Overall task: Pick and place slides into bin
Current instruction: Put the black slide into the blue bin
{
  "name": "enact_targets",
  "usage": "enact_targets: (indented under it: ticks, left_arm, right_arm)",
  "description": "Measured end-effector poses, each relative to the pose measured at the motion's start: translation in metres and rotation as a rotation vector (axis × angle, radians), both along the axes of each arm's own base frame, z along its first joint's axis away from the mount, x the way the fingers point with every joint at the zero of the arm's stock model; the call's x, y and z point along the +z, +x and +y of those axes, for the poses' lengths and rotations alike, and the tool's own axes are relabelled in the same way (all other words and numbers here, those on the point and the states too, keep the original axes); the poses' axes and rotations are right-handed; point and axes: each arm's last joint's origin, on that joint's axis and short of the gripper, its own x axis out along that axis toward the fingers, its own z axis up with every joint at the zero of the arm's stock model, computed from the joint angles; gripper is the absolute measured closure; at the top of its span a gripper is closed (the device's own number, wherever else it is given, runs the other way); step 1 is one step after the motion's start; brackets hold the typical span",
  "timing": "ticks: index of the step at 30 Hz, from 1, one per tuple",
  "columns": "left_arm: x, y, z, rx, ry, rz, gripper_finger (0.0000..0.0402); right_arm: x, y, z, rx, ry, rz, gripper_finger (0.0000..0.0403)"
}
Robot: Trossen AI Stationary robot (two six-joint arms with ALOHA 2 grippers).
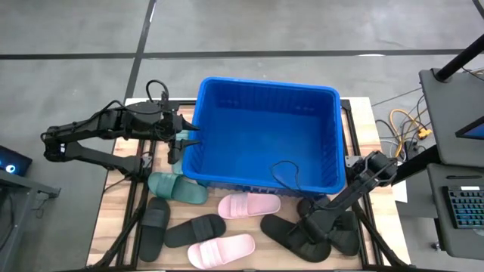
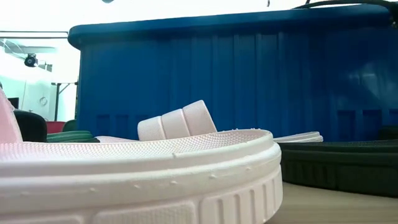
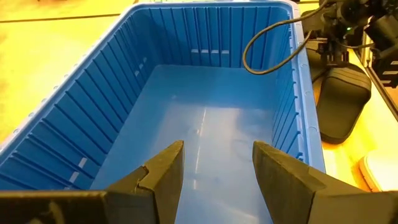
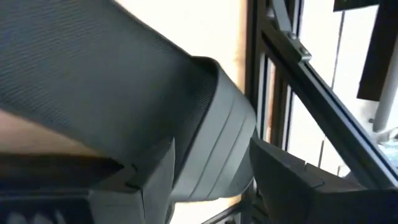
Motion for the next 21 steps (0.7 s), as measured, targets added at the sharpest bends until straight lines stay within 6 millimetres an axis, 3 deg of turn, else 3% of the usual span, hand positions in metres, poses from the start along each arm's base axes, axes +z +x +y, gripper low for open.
enact_targets:
  ticks: [21]
  left_arm:
    - [0.0,0.0,0.0,0.0,0.001,0.0,0.0226]
  right_arm:
    - [-0.032,-0.015,-0.006,-0.006,-0.013,0.061,0.0206]
